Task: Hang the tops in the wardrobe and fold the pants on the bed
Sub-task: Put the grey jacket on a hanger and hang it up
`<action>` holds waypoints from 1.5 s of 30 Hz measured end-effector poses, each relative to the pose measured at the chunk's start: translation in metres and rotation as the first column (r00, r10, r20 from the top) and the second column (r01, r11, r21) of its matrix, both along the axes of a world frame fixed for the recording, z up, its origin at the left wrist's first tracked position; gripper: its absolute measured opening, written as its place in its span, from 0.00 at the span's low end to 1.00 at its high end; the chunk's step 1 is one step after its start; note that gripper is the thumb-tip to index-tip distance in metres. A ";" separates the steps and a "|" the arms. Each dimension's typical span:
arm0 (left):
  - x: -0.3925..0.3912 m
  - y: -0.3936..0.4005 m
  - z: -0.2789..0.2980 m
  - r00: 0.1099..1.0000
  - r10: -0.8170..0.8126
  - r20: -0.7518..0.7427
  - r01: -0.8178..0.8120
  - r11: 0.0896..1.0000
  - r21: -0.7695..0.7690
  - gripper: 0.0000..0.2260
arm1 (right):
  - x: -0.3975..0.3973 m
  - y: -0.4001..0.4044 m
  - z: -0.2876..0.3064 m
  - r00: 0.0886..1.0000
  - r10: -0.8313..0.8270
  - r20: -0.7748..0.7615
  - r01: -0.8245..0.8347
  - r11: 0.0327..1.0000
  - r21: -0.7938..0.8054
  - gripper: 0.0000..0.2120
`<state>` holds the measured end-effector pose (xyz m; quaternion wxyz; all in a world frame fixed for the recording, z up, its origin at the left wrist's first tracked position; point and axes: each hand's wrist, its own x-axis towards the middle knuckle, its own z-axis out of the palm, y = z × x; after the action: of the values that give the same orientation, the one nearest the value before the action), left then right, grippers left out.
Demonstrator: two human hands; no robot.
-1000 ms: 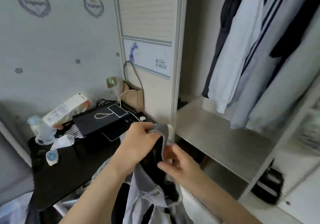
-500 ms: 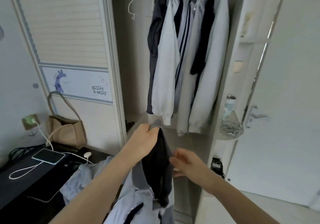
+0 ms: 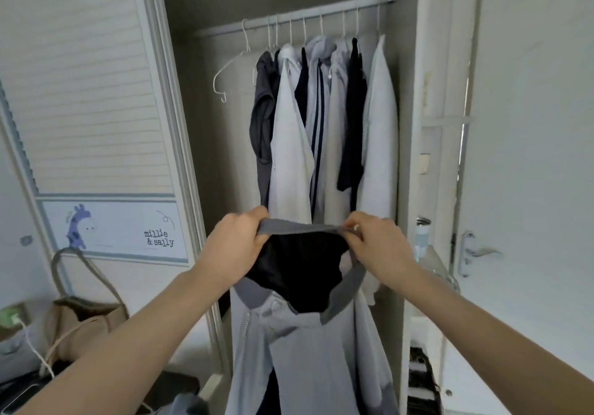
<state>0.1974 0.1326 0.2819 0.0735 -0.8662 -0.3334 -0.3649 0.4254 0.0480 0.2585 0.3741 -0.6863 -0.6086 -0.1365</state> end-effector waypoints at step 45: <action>-0.026 0.307 0.138 0.569 0.418 0.709 0.682 0.243 -0.690 0.04 | -0.013 0.315 0.165 0.919 0.309 -0.246 -0.196 0.898 0.395 0.07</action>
<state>0.1716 0.4397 0.4199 -0.6666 -0.4723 -0.3811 -0.4329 0.4123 0.3634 0.4236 0.5975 -0.5324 -0.5930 -0.0893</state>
